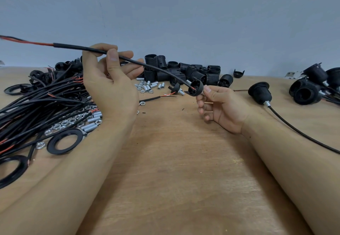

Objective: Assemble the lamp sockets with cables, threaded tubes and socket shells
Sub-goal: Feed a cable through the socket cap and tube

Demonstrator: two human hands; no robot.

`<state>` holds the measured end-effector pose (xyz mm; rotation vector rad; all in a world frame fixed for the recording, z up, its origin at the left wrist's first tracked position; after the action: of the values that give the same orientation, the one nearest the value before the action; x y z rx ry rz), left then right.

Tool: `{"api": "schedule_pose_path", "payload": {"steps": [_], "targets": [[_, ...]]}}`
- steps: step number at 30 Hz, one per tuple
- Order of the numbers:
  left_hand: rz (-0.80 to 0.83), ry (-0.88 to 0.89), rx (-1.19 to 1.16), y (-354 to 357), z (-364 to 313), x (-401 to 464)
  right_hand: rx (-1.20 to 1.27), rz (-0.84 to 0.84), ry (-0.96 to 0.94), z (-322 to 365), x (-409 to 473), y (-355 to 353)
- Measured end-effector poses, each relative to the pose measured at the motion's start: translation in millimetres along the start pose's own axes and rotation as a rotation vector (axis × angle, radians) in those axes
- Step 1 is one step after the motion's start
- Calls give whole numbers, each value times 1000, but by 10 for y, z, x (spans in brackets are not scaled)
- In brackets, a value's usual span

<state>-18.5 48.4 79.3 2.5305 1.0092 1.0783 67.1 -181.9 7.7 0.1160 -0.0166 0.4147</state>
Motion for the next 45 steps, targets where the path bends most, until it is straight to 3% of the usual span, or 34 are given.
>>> {"api": "schedule_pose_path", "payload": {"steps": [17,45], "targets": [[2,-7,-53,18,-22,-4,-10,0,6,6,-6,4],[36,171,136,26,-73,-5,31,0,24,9,-18,-4]]}}
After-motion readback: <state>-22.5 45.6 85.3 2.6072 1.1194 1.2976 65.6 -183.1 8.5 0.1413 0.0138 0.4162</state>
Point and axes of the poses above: each hand's wrist, its own x-axis towards the middle knuckle, its own y-axis out of the palm, z = x × y, the point moved 8 cm from there along x, towards the middle knuckle
